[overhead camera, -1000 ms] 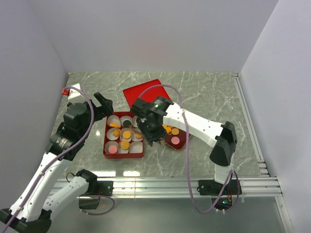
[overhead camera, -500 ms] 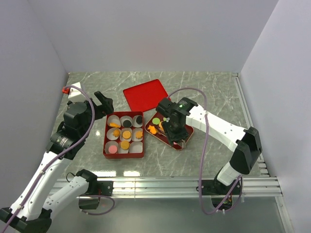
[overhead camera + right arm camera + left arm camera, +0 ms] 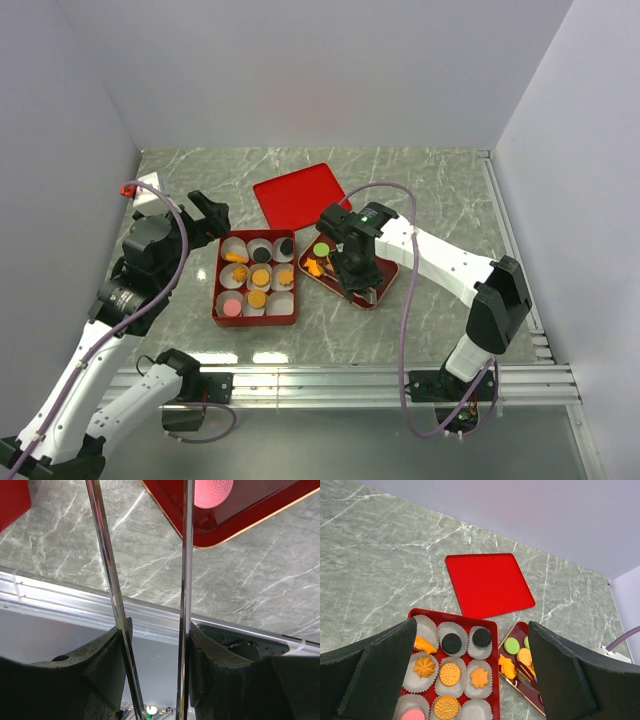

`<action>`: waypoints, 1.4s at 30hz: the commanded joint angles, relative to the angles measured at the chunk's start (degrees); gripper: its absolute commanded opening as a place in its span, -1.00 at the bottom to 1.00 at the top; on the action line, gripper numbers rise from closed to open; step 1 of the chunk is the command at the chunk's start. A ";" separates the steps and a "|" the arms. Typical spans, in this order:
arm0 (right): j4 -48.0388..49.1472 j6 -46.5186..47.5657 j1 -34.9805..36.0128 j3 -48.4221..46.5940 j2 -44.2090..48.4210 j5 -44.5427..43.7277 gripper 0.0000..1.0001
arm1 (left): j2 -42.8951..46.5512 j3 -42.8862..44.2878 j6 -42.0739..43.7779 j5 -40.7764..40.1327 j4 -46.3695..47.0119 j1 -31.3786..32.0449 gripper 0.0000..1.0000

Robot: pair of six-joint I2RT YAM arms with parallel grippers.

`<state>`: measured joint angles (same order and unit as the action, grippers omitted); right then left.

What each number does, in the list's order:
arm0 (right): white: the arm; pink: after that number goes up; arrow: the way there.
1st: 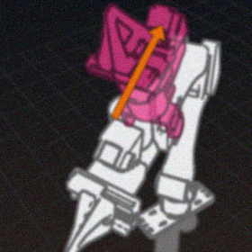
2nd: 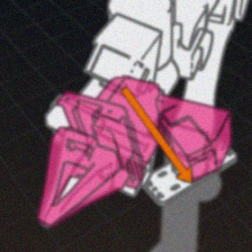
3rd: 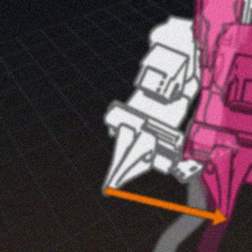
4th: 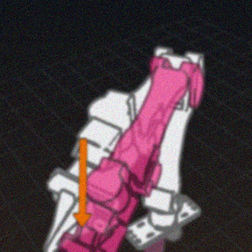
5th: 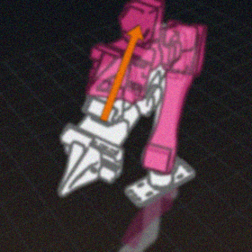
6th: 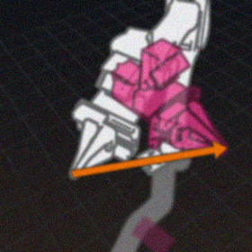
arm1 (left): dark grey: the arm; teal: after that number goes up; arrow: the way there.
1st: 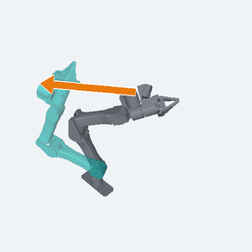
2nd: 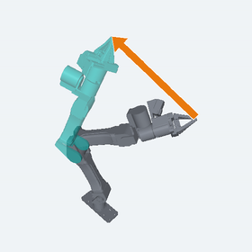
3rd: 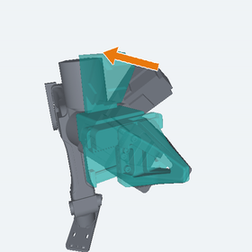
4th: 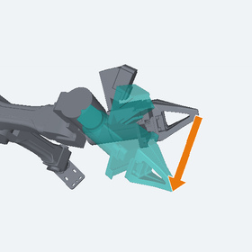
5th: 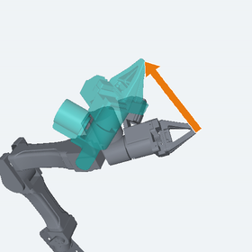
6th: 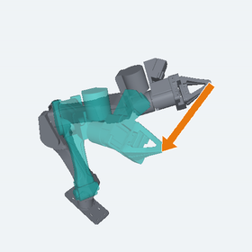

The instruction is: Pack the cookies

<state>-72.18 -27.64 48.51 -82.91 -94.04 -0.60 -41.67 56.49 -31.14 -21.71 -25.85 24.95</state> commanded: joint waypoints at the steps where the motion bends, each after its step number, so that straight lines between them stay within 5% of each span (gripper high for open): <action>1: 0.82 -0.49 0.09 0.20 -0.09 -0.89 0.02 | 0.89 -0.24 -0.24 0.18 0.89 0.10 0.99; 22: 0.56 -1.63 0.18 2.14 -1.32 -0.28 0.00 | 1.77 -1.56 -0.24 -0.35 0.45 0.10 0.99; 42: -4.63 -5.76 -2.46 7.32 9.13 -2.92 0.01 | 0.71 -2.26 -0.86 0.71 1.59 0.10 0.99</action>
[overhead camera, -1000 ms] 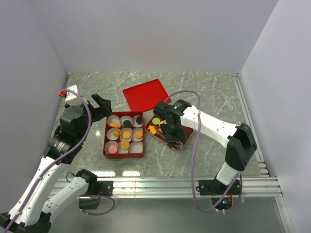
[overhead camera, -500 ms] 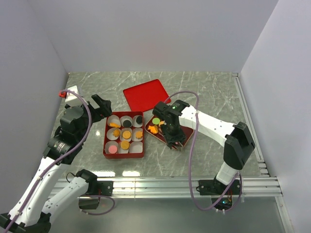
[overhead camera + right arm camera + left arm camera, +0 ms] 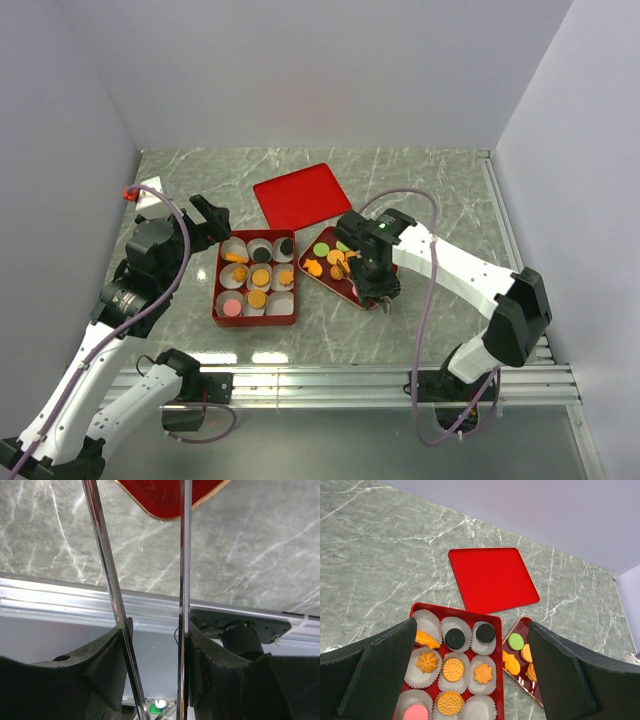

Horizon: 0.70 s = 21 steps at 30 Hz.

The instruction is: Pack the cookies

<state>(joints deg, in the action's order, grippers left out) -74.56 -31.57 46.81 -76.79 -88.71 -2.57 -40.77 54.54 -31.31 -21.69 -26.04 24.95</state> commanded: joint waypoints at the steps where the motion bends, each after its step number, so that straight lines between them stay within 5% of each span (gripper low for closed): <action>1: -2.34 -2.00 -0.66 1.73 4.33 -0.25 0.01 | -0.27 -0.32 -0.68 0.69 1.87 0.01 0.99; 21: -2.07 -2.88 -0.66 8.59 10.05 5.47 0.02 | -0.97 -0.67 -1.30 2.97 3.54 0.10 0.99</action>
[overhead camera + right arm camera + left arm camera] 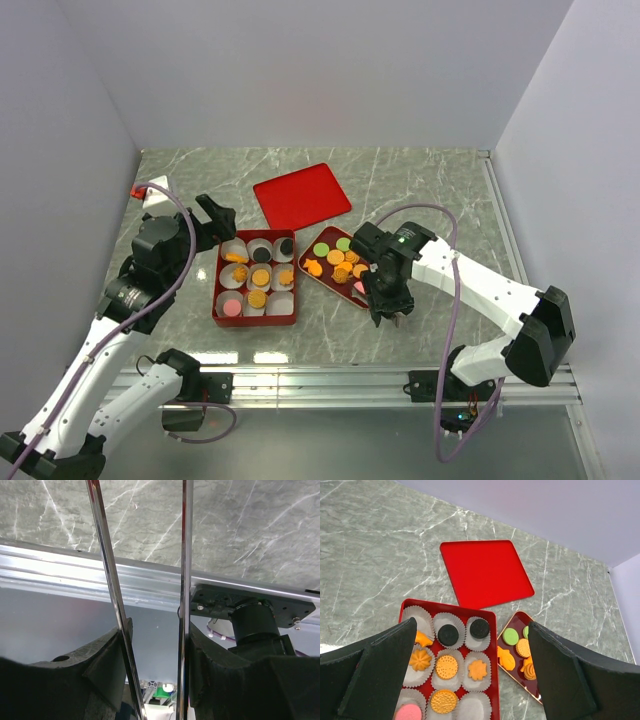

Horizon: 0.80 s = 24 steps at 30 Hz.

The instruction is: Pack the cookies

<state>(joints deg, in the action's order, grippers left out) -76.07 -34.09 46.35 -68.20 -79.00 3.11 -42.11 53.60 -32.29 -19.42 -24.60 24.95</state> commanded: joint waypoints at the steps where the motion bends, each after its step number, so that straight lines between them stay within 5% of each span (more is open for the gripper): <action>1: -1.00 -0.19 -0.21 0.09 0.25 -0.56 0.02 | 0.45 0.27 -0.23 0.44 2.10 0.10 0.99; 24: -2.15 0.86 -0.03 -0.79 -4.05 -1.18 -0.07 | 1.77 -2.89 -0.67 0.17 2.80 0.01 0.99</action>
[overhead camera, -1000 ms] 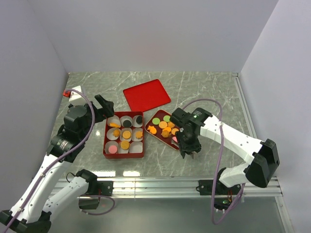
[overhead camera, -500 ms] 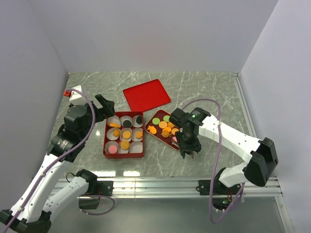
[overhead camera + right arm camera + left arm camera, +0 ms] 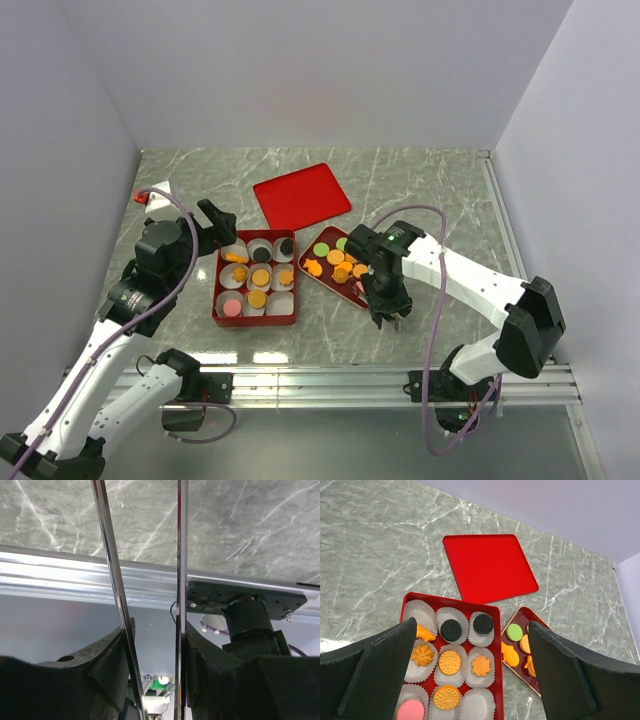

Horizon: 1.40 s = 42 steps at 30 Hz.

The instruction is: Pack the cookies

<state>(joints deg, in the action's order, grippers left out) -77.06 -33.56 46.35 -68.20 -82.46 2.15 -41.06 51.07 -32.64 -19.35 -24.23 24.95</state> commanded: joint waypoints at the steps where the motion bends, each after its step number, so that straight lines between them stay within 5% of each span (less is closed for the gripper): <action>1: -1.25 0.34 -0.03 -0.70 -1.12 -0.22 -0.07 | 0.80 -0.62 -0.32 0.02 2.52 0.01 0.99; 18: -3.89 1.57 -0.03 -5.18 -4.82 -2.06 -0.21 | 1.16 -1.32 0.39 -1.30 2.87 0.01 0.99; 23: -5.56 -0.19 -1.52 -10.36 -3.42 -7.60 -0.24 | 0.89 -1.23 0.48 -1.21 2.87 0.10 0.99; 35: -3.63 2.71 -2.58 -24.32 -3.85 -4.10 -0.30 | -0.34 -0.09 -0.05 0.63 3.05 0.01 0.99; 42: -2.31 6.22 7.43 -33.48 -9.20 -0.39 -0.31 | -0.95 0.96 -0.40 1.16 2.61 0.10 0.99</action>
<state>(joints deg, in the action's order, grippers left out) -77.58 -29.87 48.62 -97.80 -89.10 -0.34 -42.13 49.82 -32.64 -19.18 -23.40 24.95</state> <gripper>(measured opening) 0.414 0.995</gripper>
